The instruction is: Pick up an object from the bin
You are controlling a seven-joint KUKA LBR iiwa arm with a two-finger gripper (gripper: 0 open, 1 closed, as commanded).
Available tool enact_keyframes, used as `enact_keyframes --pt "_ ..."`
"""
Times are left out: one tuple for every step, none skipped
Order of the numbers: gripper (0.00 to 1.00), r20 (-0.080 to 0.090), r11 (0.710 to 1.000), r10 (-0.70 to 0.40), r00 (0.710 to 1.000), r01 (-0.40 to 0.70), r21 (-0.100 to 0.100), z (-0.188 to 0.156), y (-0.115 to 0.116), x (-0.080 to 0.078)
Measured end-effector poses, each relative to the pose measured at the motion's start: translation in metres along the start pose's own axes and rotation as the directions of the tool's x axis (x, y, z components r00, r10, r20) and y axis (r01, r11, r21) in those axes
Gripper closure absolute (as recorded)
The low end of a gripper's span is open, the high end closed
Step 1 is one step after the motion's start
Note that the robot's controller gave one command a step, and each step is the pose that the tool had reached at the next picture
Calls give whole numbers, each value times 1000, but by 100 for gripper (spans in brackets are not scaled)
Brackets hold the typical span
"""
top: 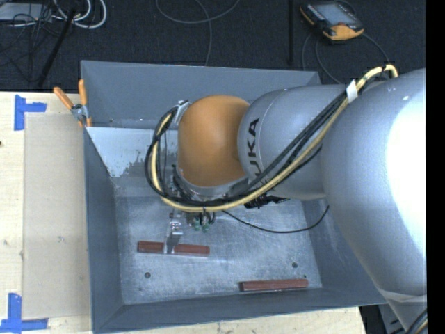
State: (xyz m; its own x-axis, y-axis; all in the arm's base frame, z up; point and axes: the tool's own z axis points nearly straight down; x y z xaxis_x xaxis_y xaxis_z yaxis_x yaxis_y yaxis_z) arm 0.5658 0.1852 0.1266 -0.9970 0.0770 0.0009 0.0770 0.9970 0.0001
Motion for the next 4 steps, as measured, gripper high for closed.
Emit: enact_keyframes --pt "0 -1 1000 -17 1000 17 1 0 0 6" --pt "0 1 988 154 988 -154 -1 48 -9 7" --pt "100 11 992 126 992 -126 -10 51 -36 3" --pt "100 11 992 126 992 -126 -10 51 -36 3"
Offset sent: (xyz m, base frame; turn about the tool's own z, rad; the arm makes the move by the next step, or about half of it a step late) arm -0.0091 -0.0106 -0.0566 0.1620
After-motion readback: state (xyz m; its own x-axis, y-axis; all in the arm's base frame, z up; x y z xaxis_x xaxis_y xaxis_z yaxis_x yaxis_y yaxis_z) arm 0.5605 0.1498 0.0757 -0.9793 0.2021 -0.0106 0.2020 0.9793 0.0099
